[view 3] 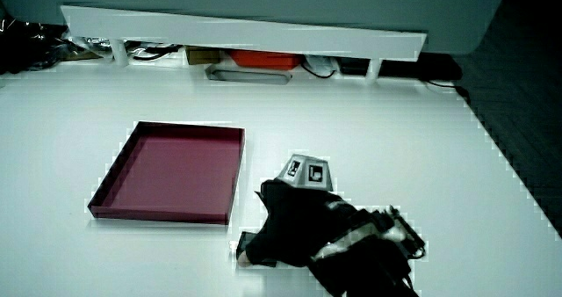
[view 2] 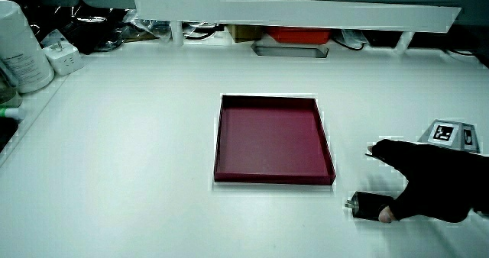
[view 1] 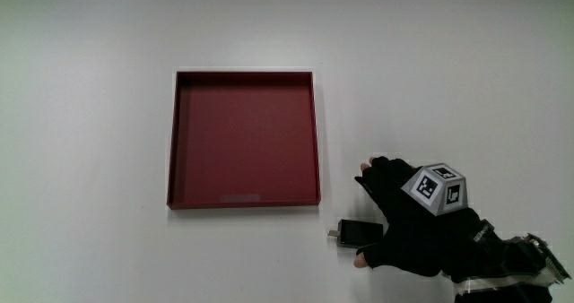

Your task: Pick charger from desk

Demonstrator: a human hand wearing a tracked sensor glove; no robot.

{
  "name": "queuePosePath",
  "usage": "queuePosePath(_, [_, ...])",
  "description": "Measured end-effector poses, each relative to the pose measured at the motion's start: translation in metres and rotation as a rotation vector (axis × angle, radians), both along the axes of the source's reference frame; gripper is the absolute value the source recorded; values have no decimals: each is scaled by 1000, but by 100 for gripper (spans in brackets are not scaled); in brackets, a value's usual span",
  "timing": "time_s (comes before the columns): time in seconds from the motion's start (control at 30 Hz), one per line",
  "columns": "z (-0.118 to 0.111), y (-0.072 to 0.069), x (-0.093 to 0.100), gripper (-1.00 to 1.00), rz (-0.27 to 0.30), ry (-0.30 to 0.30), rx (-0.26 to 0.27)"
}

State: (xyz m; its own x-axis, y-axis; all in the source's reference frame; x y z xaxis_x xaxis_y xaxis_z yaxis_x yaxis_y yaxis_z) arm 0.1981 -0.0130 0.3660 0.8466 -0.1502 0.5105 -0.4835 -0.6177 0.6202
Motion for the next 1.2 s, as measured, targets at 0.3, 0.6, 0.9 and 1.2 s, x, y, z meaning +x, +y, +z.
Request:
queuePosePath(0.3, [29,10,-6,0,-16,10,-55])
queuePosePath(0.6, [60,24,-16,0,-43,22,-105])
queuePosePath(0.9, [82,37,-24,0,-55,26,-159])
queuePosePath(1.2, [110,52,-31,0,-80,72,-196])
